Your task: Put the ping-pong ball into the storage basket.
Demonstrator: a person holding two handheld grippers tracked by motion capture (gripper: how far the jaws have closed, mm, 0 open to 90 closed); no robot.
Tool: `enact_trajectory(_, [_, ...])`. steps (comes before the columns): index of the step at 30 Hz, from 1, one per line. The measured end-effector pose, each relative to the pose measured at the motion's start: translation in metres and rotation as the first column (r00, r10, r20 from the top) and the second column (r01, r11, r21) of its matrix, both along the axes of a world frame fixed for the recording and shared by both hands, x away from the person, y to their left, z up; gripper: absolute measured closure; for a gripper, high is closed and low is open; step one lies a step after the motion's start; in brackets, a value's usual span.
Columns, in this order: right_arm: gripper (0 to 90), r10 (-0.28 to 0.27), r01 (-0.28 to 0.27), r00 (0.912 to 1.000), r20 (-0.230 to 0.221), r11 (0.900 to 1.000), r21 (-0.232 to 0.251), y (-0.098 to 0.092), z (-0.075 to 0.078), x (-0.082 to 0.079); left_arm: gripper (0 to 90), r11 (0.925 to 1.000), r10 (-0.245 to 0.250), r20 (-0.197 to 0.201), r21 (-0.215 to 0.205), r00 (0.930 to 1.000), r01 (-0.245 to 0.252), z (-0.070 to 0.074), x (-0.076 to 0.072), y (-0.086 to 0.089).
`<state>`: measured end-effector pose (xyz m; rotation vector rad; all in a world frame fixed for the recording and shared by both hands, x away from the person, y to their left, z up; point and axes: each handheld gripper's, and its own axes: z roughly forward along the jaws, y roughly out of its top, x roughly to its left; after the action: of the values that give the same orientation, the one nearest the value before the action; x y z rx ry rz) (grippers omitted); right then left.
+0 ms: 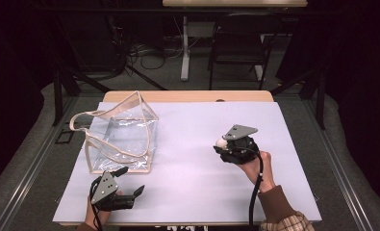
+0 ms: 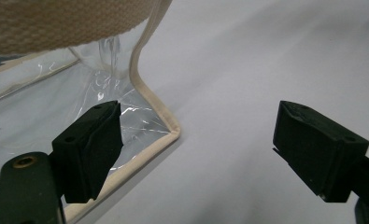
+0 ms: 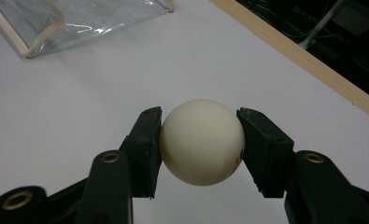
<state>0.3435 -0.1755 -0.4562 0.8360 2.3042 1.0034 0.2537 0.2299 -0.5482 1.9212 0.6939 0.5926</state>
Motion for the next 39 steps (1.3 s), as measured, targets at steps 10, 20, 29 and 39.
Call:
enact_trajectory(10, [50.9, 0.015, -0.015, 0.9999, 0.006, 1.000, -0.003, 0.008, 0.004, 0.004, 16.0, 1.0000, 0.000, 0.002, 0.000, 1.0000, 0.000, 0.000, 0.000, 0.000])
enact_trajectory(20, [50.9, 0.028, -0.028, 0.9996, 0.010, 1.000, -0.004, 0.016, 0.007, 0.008, 16.0, 1.0000, -0.002, 0.002, 0.001, 1.0000, 0.002, 0.000, 0.000, 0.000])
enact_trajectory(29, [50.9, 0.039, -0.039, 0.9992, 0.012, 0.999, -0.011, 0.023, 0.009, 0.011, 16.0, 1.0000, -0.003, 0.002, 0.000, 1.0000, 0.003, 0.000, 0.000, 0.000])
enact_trajectory(39, [50.9, 0.046, -0.046, 0.9989, 0.007, 0.999, -0.012, 0.028, 0.008, 0.013, 15.9, 1.0000, -0.002, 0.001, 0.000, 1.0000, 0.002, 0.000, 0.000, 0.000])
